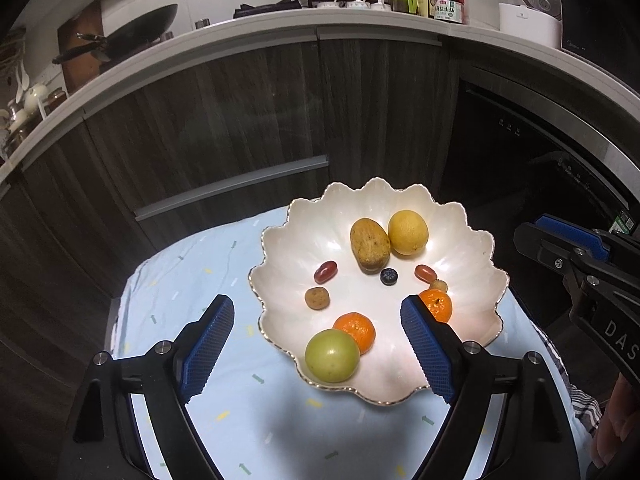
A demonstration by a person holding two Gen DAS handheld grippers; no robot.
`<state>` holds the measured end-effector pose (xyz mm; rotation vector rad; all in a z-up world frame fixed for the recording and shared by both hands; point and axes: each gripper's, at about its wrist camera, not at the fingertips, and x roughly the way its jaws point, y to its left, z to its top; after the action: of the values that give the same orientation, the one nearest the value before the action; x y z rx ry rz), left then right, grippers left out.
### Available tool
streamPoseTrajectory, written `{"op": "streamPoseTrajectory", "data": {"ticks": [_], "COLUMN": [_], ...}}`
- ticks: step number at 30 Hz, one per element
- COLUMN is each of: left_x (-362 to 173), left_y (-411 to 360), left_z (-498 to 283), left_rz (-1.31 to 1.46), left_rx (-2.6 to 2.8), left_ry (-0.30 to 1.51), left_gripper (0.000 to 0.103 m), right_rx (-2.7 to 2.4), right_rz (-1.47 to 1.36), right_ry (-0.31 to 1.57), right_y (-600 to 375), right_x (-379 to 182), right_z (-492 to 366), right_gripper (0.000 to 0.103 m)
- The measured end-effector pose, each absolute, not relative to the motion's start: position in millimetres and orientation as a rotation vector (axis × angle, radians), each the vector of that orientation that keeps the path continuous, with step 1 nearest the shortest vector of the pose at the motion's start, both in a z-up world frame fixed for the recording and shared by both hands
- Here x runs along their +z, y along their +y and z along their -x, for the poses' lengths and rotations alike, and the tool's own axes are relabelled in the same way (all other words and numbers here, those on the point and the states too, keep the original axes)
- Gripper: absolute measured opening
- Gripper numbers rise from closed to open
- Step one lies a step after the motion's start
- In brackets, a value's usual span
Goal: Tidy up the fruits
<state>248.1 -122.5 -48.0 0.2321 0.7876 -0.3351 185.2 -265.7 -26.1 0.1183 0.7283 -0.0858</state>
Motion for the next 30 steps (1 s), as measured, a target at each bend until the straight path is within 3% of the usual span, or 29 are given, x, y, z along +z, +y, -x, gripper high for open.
{"op": "streamPoseTrajectory", "data": {"ticks": [7, 20, 28, 30], "left_x": [-36, -11, -3, -2], "left_y": [-115, -100, -92, -91], "left_z": [-230, -194, -172, -166], "left_rz": [-0.222, -0.200, -0.195, -0.197], "left_rx": [-0.317, -0.273, -0.239, -0.232], "left_ry": [0.769, 0.731, 0.713, 0.704], "left_gripper": [0.087, 0.096, 0.098, 0.098], "right_rx": [-0.088, -0.104, -0.108, -0.112], "right_rz": [-0.111, -0.113, -0.117, -0.118], "right_ry": [0.699, 0.638, 0.627, 0.620], "right_y": [-263, -258, -256, -255], "right_x": [-13, 4, 9, 10], "right_z": [-166, -130, -112, -106], "right_gripper": [0.027, 0.051, 0.055, 0.062]}}
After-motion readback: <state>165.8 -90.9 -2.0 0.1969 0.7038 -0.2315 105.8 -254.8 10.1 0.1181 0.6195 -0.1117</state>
